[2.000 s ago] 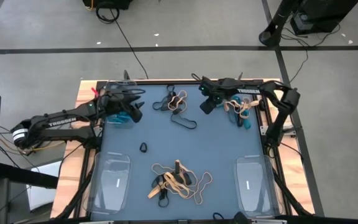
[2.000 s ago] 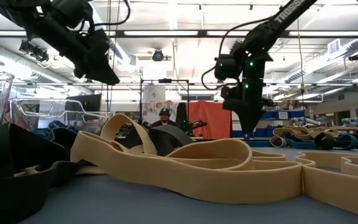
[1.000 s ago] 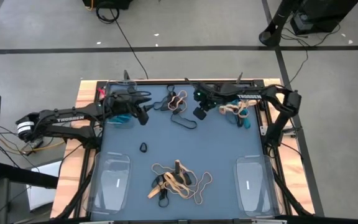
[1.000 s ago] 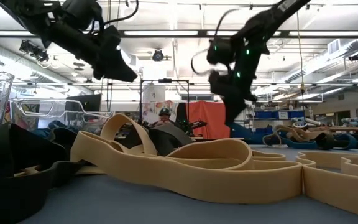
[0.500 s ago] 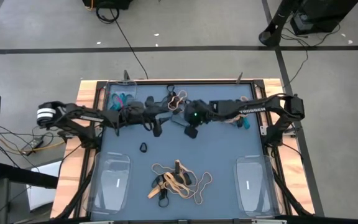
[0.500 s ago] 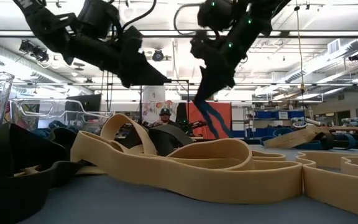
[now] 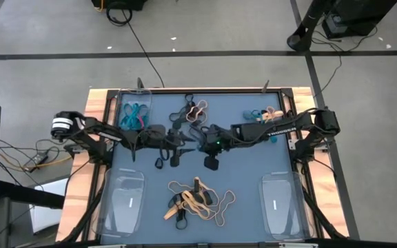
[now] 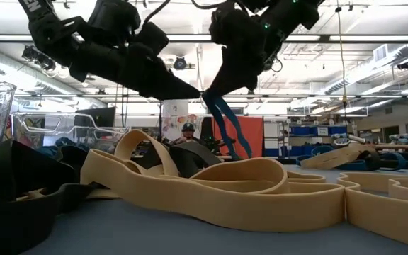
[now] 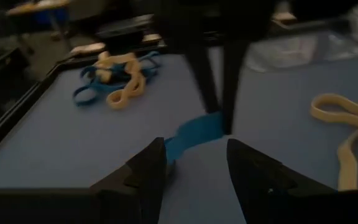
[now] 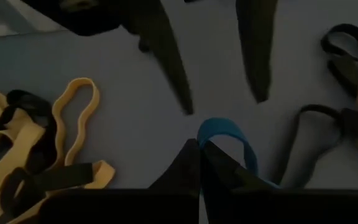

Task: Sort rubber bands into baskets
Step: Put the blue rubber band into the top transparent bin

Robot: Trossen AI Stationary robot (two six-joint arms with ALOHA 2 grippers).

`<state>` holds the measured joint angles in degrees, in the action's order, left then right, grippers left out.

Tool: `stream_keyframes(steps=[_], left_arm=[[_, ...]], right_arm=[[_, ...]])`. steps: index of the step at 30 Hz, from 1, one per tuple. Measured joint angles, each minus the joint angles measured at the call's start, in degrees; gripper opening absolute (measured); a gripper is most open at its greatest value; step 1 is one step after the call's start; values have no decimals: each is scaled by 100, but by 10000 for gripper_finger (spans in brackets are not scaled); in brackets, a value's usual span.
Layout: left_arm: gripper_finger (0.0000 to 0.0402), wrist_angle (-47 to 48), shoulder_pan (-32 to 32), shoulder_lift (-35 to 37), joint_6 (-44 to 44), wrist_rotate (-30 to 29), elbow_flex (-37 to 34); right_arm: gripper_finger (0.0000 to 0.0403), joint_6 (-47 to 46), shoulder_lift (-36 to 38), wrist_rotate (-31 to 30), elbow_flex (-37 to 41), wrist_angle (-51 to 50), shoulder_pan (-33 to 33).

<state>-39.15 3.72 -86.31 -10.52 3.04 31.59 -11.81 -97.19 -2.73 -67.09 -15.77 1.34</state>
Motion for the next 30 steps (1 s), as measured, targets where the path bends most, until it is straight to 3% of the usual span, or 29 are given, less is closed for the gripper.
stream_keyframes(steps=[4,10,20,24,30], left_arm=[[174,10,-202,-36,-332,12,0],[174,-133,-350,-36,-409,-418,0],[168,-166,-493,-36,-385,-430,0],[143,-167,-579,-34,-383,-427,0],[66,-167,-641,-34,-380,-384,0]], right_arm=[[8,0,0,-16,0,159,139],[8,38,0,107,0,436,319],[8,92,0,408,0,1197,386],[8,91,0,384,0,1343,386],[8,105,0,381,0,1461,386]])
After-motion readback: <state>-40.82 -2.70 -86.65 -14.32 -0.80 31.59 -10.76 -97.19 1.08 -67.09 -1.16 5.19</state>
